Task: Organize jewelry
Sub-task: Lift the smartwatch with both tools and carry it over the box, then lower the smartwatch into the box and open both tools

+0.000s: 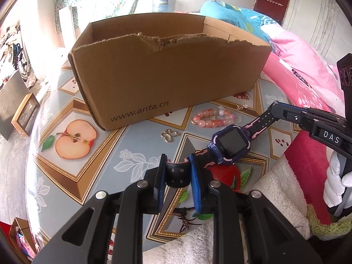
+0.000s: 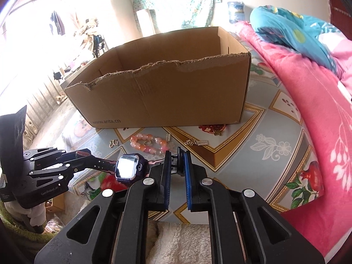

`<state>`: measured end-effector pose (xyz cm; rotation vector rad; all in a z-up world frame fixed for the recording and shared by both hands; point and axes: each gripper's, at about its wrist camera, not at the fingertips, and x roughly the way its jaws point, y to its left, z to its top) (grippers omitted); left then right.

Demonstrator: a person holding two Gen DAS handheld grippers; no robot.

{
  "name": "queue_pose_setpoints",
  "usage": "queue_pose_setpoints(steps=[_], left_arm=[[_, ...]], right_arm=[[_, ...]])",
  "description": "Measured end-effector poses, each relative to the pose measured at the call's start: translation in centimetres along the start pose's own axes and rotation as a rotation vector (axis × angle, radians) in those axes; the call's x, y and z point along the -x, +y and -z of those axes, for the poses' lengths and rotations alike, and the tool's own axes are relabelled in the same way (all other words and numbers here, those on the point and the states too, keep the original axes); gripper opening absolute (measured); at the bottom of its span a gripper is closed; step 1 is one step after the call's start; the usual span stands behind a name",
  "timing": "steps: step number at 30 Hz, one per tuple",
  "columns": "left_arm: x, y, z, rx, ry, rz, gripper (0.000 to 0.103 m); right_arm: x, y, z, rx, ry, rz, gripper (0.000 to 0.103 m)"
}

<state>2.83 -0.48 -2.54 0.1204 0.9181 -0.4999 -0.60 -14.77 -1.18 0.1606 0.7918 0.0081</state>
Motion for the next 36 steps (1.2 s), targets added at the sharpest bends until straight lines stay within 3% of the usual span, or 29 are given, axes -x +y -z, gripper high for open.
queue_pose_setpoints(steps=[1,2,14,17,21,24,27,31,36], left_arm=[[0.2,-0.1,-0.1,-0.006,-0.004,-0.003,0.019],[0.4,-0.3,-0.1,-0.011,-0.009,-0.006,0.019],[5.1,-1.0,-2.6,-0.040,-0.134,0.033,0.018],[7.1,-0.7,-4.7,-0.057,-0.186,0.062,0.018],[8.9,-0.5,-8.7,-0.116,-0.262,0.030,0.018],[8.5,0.4,-12.5,-0.118,-0.266,0.017,0.018],[6.4,1.6,-16.6,-0.099,-0.213,0.004,0.018],[0.9,4.1,-21.1,-0.041,-0.055,0.011,0.018],[-6.8,5.7,-23.8,-0.026,0.145,-0.028,0.018]], right_arm=[[0.3,0.1,0.0,0.003,-0.007,0.000,0.001],[0.6,0.2,-0.1,0.008,-0.011,0.001,0.001],[4.7,0.3,-2.3,0.024,-0.139,-0.013,0.000],[6.2,0.5,-4.2,0.059,-0.205,-0.018,0.000],[7.2,0.5,-8.2,0.116,-0.287,-0.045,0.000],[6.1,-0.1,-12.2,0.148,-0.299,-0.073,0.001],[3.0,-1.0,-16.7,0.154,-0.235,-0.108,0.000],[-3.6,-2.0,-21.6,0.154,-0.060,-0.121,0.001],[-11.8,-2.7,-24.1,0.166,0.168,-0.073,0.000]])
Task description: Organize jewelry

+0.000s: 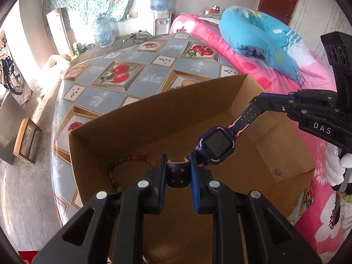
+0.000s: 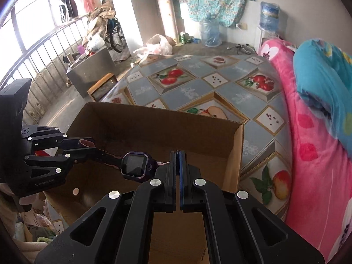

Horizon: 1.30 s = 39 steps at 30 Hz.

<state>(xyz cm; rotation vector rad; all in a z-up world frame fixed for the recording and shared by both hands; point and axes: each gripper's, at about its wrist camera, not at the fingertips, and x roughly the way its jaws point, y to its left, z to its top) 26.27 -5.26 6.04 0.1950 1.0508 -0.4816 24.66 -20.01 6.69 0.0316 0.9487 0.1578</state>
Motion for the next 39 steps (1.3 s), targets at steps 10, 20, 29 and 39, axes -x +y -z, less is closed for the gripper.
queue_pose_setpoints(steps=[10,20,29,39], left_arm=[[-6.8,1.3,-1.6,0.045,0.210,-0.030,0.039],[-4.4,1.7,-1.4,0.062,0.135,-0.031,0.047],[5.9,0.9,0.3,0.031,-0.221,-0.015,0.049],[14.7,-0.7,10.2,0.047,-0.489,-0.023,0.056]], right_arm=[[-5.0,0.3,-1.5,0.097,0.173,0.114,0.001],[-4.3,-0.3,-2.2,0.097,0.112,0.140,0.004],[4.4,-1.4,-1.0,-0.002,-0.163,0.059,0.010],[12.4,1.5,10.3,-0.080,-0.369,0.041,0.020]])
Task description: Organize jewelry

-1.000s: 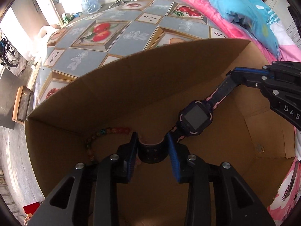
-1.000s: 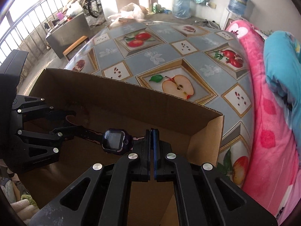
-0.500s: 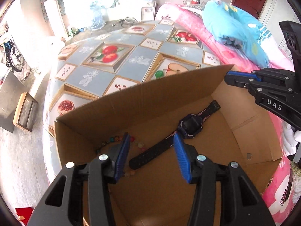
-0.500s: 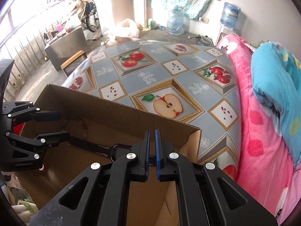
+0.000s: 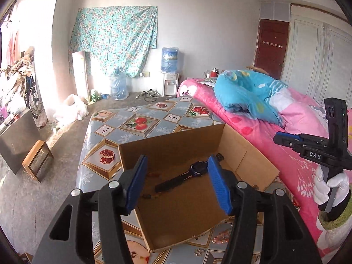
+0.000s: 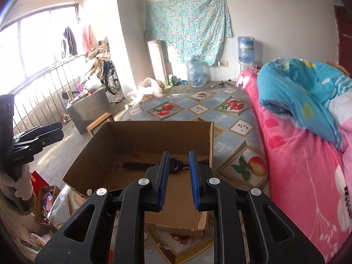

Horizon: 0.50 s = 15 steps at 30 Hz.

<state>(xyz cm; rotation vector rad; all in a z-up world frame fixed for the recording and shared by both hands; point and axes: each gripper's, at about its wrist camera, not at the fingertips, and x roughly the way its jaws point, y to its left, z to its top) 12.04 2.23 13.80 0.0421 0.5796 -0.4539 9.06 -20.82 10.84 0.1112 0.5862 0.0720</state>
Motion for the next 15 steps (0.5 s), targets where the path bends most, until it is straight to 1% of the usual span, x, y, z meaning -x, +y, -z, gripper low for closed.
queue_pose_setpoints(steps=[2,4,6,9,11,13,14,15], left_arm=[[1.5,-0.3,1.8,0.005,-0.016,0.000,0.058],[2.4,-0.7,3.6,0.005,-0.009,0.000,0.059],[3.0,-1.2,5.5,0.003,0.001,-0.005,0.060],[2.6,-2.0,8.5,0.004,0.056,-0.002,0.061],[1.8,-2.4,10.4,0.010,0.104,-0.005,0.061],[0.6,-2.4,12.2,0.028,0.155,-0.025,0.061],[-0.1,-2.4,13.1,0.036,0.183,-0.032,0.061],[-0.9,-2.5,14.0,0.037,0.218,-0.055,0.061]], right_arm=[[1.6,0.0,2.2,-0.044,-0.014,-0.018,0.024],[2.5,0.1,4.4,-0.077,-0.005,-0.033,0.025],[2.7,0.4,6.4,-0.091,0.020,-0.007,0.029],[2.6,1.4,9.5,-0.095,0.079,0.011,0.030],[2.1,2.3,11.3,-0.090,0.125,0.009,0.032],[1.3,3.2,13.1,-0.087,0.175,0.023,0.035],[0.7,3.4,13.8,-0.099,0.200,0.009,0.035],[0.4,3.8,14.5,-0.111,0.221,-0.005,0.036]])
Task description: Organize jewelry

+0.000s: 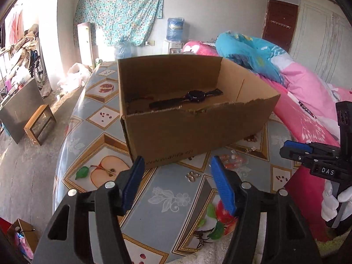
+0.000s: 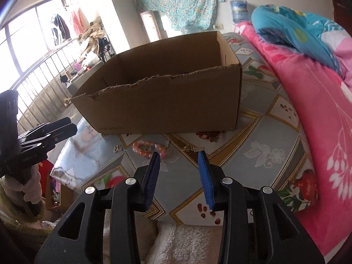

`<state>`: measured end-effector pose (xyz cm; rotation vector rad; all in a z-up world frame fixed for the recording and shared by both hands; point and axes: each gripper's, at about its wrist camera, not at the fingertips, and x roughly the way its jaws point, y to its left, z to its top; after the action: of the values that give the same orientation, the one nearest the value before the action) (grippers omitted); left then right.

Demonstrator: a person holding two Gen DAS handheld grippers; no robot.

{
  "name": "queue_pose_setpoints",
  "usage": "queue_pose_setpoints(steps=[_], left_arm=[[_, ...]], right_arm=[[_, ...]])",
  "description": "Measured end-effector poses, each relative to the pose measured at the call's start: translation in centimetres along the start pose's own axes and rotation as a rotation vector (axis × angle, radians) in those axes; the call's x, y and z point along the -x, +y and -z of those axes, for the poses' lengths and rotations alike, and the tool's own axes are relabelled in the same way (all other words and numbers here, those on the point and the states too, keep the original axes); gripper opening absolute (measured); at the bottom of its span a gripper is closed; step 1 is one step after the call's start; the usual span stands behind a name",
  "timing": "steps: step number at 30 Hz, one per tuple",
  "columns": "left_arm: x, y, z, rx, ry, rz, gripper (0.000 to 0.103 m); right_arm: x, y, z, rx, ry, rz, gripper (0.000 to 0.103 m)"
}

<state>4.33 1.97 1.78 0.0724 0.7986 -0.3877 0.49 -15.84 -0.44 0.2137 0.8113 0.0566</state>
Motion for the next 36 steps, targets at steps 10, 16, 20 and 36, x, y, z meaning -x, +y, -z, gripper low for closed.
queue_pose_setpoints(steps=[10,16,20,36], left_arm=[[-4.1,0.1,4.2,-0.036,0.126,-0.106,0.061],[-4.7,0.1,4.4,-0.032,0.124,-0.109,0.063],[-4.9,0.1,4.5,-0.026,0.114,-0.112,0.067],[-5.2,0.6,4.6,0.000,0.115,-0.135,0.083]], right_arm=[[-3.0,3.6,3.1,0.125,0.024,0.117,0.055],[-4.2,4.4,4.3,0.186,0.012,0.164,0.057],[-4.3,4.5,5.0,0.199,-0.022,0.179,0.064],[-4.5,2.6,5.0,0.156,-0.023,0.180,0.095]])
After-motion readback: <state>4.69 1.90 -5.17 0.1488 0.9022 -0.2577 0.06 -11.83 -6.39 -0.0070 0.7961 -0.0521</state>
